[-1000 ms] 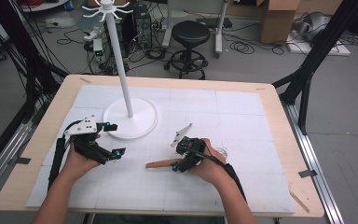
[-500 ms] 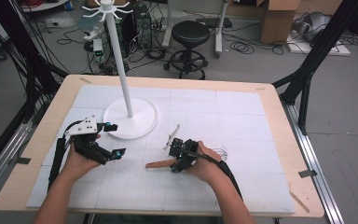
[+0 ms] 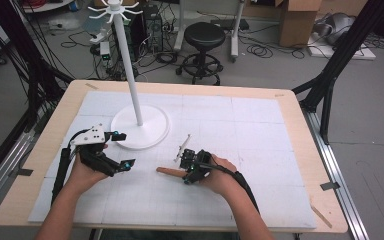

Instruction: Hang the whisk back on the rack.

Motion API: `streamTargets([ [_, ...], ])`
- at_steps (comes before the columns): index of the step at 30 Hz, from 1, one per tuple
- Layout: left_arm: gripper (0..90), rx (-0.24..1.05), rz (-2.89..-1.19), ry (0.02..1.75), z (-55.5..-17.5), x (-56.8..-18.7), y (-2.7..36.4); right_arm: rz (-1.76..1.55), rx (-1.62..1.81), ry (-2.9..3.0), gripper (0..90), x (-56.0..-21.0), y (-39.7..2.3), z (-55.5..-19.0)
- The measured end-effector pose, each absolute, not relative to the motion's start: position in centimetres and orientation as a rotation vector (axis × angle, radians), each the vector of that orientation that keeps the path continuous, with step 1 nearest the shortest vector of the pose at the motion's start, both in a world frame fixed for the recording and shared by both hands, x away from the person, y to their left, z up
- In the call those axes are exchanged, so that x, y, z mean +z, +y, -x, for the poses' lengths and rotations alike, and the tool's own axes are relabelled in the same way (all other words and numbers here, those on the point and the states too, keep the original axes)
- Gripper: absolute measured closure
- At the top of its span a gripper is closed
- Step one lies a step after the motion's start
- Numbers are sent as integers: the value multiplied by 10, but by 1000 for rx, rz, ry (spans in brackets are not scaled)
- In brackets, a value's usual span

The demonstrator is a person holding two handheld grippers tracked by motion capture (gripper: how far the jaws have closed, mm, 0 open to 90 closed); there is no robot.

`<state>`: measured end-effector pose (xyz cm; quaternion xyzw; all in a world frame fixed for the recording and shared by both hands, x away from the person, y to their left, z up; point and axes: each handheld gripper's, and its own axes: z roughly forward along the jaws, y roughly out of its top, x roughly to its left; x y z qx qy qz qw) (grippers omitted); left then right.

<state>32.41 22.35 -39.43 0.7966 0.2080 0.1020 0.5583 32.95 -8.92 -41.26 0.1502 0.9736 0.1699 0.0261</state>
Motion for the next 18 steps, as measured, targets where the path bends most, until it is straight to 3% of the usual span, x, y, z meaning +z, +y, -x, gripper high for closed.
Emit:
streamTargets([
  [9,16,241,-1871,494,-325,-394,225,-517,645,2957,710,-400,-97,-334],
  [18,17,252,-1868,489,-324,-391,225,-550,986,2815,710,-353,-118,-340],
])
